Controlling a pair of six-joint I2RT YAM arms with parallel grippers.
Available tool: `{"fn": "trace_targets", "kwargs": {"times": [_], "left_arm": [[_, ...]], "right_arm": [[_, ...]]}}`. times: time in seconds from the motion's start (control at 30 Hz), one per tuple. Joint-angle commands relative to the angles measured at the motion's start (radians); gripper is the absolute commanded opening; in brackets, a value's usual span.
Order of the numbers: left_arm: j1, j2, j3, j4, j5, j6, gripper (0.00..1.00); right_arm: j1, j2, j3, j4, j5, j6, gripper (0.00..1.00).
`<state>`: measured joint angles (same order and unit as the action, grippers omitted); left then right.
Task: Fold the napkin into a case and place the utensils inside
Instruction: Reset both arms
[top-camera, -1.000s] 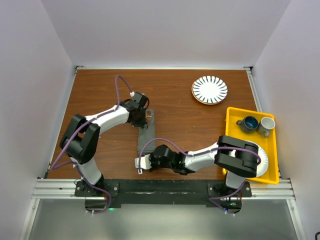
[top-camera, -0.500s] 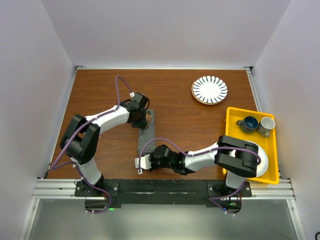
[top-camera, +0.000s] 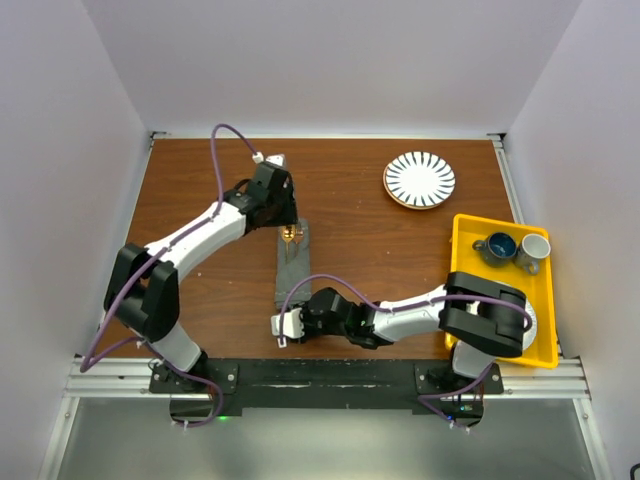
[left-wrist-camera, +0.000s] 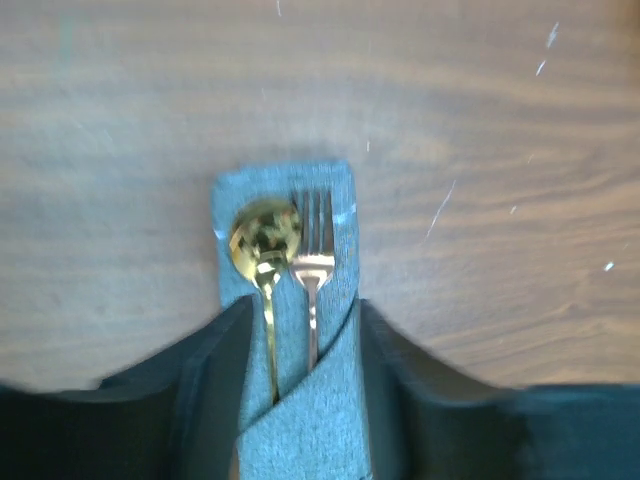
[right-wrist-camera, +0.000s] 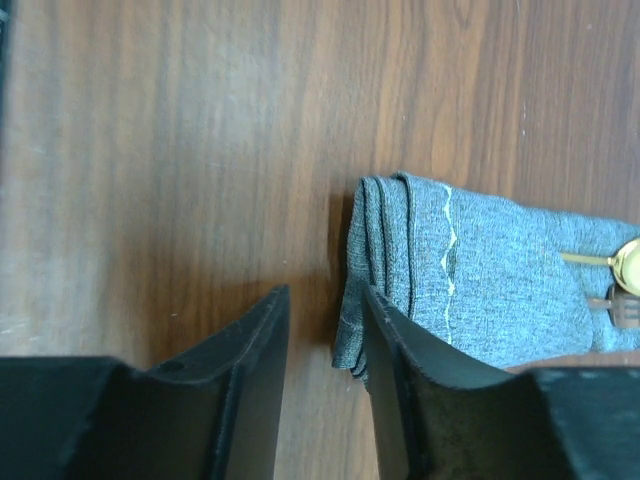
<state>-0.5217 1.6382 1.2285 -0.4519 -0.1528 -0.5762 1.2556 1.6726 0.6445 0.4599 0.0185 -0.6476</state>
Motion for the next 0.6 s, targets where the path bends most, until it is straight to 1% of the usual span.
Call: {"fn": "trace_targets", "kwargs": {"times": [0.0, 0.03, 0.07, 0.1, 0.17, 0.2, 0.27, 0.3, 0.37, 0.4, 0.47, 0.5, 0.53, 0.57], "left_arm": [[0.077, -0.054, 0.054, 0.051, -0.036, 0.058, 0.6], [0.092, -0.055, 0.068, 0.05, -0.036, 0.07, 0.69], [0.126, -0.055, 0.077, 0.048, -0.033, 0.078, 0.71], [0.14, -0.058, 0.084, 0.048, -0.031, 0.087, 0.78], [0.182, -0.075, 0.1, 0.059, -0.03, 0.117, 0.97], [0.195, -0.084, 0.098, 0.082, -0.013, 0.136, 1.0], [0.233, -0.112, 0.098, 0.099, 0.007, 0.186, 1.0], [0.252, -0.116, 0.098, 0.104, 0.075, 0.202, 1.0], [0.307, -0.106, 0.132, 0.075, 0.148, 0.24, 1.0], [0.322, -0.097, 0.152, 0.032, 0.235, 0.251, 1.0], [0.36, -0.052, 0.23, -0.022, 0.294, 0.292, 1.0], [0.371, -0.037, 0.264, -0.081, 0.355, 0.312, 1.0], [0.38, -0.002, 0.338, -0.117, 0.378, 0.352, 1.0], [0.39, 0.008, 0.368, -0.143, 0.395, 0.367, 1.0]], "right_arm": [[-0.002, -0.062, 0.015, -0.059, -0.1, 0.029, 0.45], [-0.002, -0.068, 0.015, -0.069, -0.123, 0.035, 0.47], [-0.002, -0.073, 0.011, -0.075, -0.15, 0.04, 0.51], [-0.002, -0.079, 0.007, -0.076, -0.164, 0.045, 0.52], [-0.002, -0.1, 0.006, -0.084, -0.186, 0.062, 0.57], [-0.005, -0.109, 0.007, -0.089, -0.201, 0.065, 0.59], [-0.012, -0.148, 0.015, -0.107, -0.215, 0.071, 0.63], [-0.022, -0.16, 0.02, -0.116, -0.222, 0.077, 0.67], [-0.042, -0.207, 0.047, -0.167, -0.241, 0.089, 0.7], [-0.064, -0.224, 0.058, -0.187, -0.25, 0.097, 0.72], [-0.088, -0.261, 0.105, -0.245, -0.264, 0.134, 0.78], [-0.117, -0.299, 0.122, -0.265, -0.261, 0.155, 0.8], [-0.133, -0.316, 0.142, -0.286, -0.252, 0.201, 0.88], [-0.148, -0.336, 0.185, -0.337, -0.247, 0.225, 0.9]]}}
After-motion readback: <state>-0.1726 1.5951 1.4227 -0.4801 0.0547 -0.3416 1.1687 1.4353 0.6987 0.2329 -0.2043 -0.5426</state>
